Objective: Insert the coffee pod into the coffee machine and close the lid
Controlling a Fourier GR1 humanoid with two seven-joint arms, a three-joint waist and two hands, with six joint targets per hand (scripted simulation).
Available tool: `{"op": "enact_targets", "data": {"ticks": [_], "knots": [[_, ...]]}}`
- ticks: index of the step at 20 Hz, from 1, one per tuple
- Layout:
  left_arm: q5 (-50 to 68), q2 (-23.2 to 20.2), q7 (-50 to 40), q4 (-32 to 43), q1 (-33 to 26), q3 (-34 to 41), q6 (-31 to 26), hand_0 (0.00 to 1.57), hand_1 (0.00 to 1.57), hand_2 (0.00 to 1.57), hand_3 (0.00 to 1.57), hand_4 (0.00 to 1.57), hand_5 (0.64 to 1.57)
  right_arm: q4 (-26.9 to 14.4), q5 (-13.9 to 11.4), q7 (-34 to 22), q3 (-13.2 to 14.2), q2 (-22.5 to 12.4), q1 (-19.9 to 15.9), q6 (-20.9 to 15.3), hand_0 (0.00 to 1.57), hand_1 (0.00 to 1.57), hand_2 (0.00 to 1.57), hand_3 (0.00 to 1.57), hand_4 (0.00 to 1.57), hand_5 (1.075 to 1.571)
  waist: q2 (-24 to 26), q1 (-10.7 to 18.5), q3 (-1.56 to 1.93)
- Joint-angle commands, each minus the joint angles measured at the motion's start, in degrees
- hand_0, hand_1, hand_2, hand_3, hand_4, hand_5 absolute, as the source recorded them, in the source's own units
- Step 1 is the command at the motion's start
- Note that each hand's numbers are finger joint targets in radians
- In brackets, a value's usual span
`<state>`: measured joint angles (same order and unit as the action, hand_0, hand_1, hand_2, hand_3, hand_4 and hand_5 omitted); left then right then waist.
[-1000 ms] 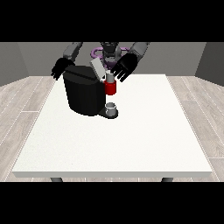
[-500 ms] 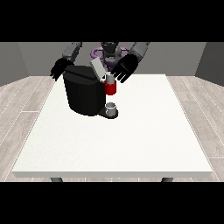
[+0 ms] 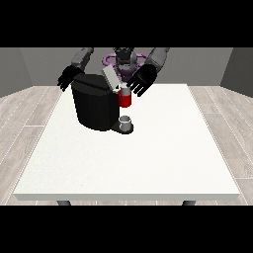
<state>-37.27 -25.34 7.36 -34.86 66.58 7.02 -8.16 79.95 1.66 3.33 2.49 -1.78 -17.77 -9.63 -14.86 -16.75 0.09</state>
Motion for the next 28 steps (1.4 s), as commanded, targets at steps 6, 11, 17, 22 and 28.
{"op": "enact_targets", "data": {"ticks": [6,11,17,22,28], "knots": [[-1.8,-0.1,2.2,0.3,-2.2,-0.8,1.6,1.15,1.15,1.18,1.02,0.45,1.571,0.4,-0.9,0.5,-0.8,0.6,1.7,-0.8,0.00,0.00,0.00,0.00,0.37,1.571,-1.0,0.0,-0.09],[-1.9,-0.4,0.8,-0.3,1.0,-1.1,-1.6,1.06,1.06,1.11,0.94,0.39,1.571,-1.8,1.2,0.0,2.2,-1.2,-2.4,0.2,0.00,0.00,0.00,0.00,0.41,1.571,-1.2,1.2,-0.07],[-3.0,0.4,0.8,-0.3,0.8,-1.4,0.3,1.06,1.06,1.12,0.95,0.36,1.571,-1.1,0.2,-2.1,1.1,-0.5,-3.2,-1.4,0.00,0.00,0.00,0.00,0.46,1.571,-0.2,1.3,-0.09],[-6.0,1.9,2.7,-0.7,-0.2,-4.7,0.6,0.00,0.00,0.38,0.11,0.00,1.571,-1.6,-1.7,2.4,-0.8,1.1,-1.3,-1.7,0.00,0.00,0.00,0.00,0.46,1.571,-1.8,0.7,-0.07],[-6.6,-2.3,3.1,0.1,-0.2,-4.3,-3.7,0.00,0.00,0.00,0.00,0.00,1.571,-2.2,1.5,1.0,2.4,-1.9,-0.6,1.1,0.00,0.00,0.00,0.00,0.37,1.571,0.1,1.2,-0.06]]}}
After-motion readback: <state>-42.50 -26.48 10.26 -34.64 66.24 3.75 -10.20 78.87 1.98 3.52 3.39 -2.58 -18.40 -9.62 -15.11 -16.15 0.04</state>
